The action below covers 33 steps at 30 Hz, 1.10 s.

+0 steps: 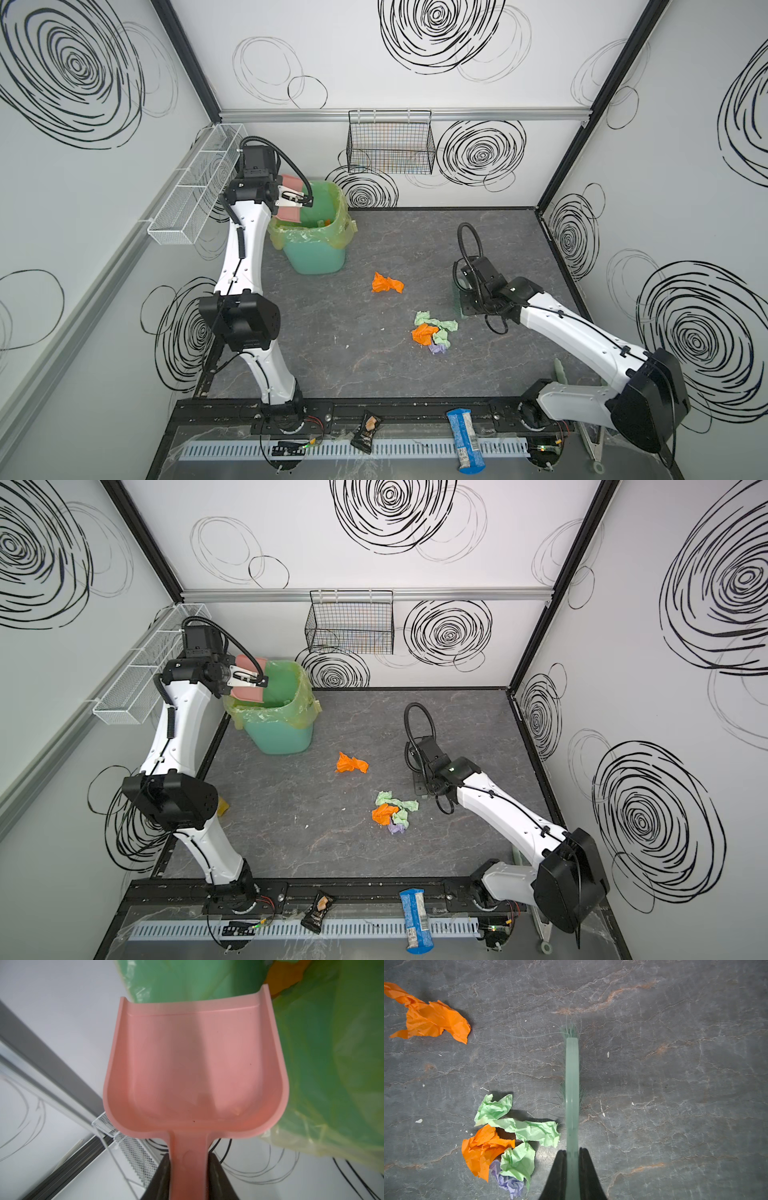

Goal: Sweep away the paper scraps from the table
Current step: 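Tilt the pink dustpan over the green wastebasket with the left gripper, then lower the empty dustpan with the left while the right brush approaches scraps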

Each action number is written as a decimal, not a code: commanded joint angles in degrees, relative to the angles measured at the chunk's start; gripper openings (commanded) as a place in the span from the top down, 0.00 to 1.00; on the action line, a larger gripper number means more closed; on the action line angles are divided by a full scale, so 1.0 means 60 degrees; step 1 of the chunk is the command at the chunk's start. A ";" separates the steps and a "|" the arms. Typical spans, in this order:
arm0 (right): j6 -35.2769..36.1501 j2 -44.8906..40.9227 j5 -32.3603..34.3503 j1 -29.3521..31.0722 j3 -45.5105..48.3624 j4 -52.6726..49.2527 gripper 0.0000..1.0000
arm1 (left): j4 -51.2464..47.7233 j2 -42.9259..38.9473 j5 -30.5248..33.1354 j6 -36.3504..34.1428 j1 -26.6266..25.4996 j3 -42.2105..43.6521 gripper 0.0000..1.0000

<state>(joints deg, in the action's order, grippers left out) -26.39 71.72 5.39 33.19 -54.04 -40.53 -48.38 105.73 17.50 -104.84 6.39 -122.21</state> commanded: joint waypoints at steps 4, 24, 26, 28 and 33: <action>-0.0069 -0.0074 0.0244 -0.0068 0.0018 -0.0227 1.00 | 0.1390 -0.1238 -0.0511 0.0009 -0.0042 -0.0042 1.00; -0.0198 -0.0527 -0.2389 -0.0912 -0.1665 0.2786 1.00 | -0.1022 -0.7732 -0.7556 0.4177 0.0893 0.7192 1.00; -0.0812 -0.0214 -0.3066 -0.0948 -0.1811 0.3654 1.00 | -0.1084 -0.8132 -0.7846 0.4430 0.0883 0.8272 1.00; -0.1674 0.0188 -0.3809 -0.0936 -0.1736 0.4967 1.00 | -0.1135 -0.8508 -0.8192 0.4649 0.0883 0.9246 1.00; -0.4905 0.1850 -0.5143 -0.0739 -0.1213 0.8875 1.00 | -0.0547 -0.9598 -0.8545 0.5267 0.0713 1.1654 1.00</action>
<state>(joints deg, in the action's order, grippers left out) -42.52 77.87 -18.72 27.88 -62.19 -4.23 -55.07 51.72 -29.47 -77.21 11.44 -56.10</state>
